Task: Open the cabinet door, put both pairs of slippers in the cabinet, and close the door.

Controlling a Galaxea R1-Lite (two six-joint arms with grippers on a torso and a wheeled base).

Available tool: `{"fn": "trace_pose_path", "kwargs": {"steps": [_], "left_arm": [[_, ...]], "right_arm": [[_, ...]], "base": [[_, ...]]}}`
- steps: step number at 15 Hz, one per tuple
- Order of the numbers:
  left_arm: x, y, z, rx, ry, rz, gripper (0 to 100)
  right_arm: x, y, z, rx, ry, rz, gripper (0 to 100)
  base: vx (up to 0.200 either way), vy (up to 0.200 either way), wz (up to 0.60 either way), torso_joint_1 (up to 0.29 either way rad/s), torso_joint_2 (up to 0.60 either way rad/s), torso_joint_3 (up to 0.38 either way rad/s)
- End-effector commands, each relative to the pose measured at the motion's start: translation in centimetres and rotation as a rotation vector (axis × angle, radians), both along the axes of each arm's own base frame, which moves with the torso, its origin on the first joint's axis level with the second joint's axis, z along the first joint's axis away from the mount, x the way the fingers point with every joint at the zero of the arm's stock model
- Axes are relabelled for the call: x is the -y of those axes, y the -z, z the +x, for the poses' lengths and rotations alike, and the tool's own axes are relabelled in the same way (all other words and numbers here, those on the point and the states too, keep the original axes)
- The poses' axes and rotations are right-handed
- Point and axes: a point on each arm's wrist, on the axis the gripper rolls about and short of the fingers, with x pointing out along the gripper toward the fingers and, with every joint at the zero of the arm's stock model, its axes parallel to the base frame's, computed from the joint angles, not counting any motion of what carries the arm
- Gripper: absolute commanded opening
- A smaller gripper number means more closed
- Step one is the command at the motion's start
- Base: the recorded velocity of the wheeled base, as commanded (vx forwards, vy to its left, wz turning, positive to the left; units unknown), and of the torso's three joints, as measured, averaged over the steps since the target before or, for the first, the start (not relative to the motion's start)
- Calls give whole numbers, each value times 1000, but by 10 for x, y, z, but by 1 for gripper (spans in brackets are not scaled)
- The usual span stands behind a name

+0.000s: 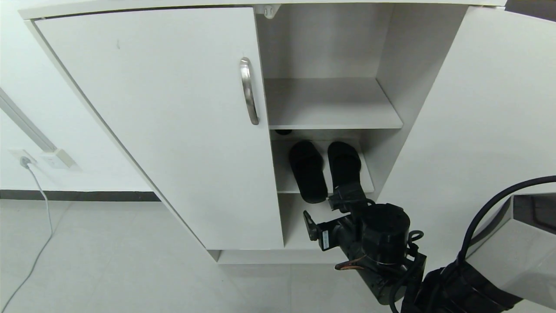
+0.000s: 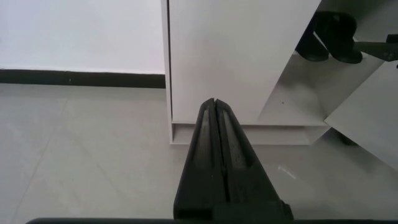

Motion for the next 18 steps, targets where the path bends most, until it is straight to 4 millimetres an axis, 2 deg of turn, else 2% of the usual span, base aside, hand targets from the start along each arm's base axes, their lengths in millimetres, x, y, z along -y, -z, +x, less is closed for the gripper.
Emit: {"fn": "trace_pose_path", "kwargs": {"steps": [1, 13, 18], "left_arm": [[0, 0, 0, -1, 0, 0, 0], [0, 0, 0, -1, 0, 0, 0], [0, 0, 0, -1, 0, 0, 0]], "right_arm": [[0, 1, 0, -1, -1, -3, 100], [0, 2, -3, 2, -5, -5, 100], [3, 5, -5, -9, -5, -20, 100]], "base": [[0, 0, 0, 2, -2, 183], [0, 0, 0, 3, 2, 200], [0, 0, 0, 1, 0, 55]]}}
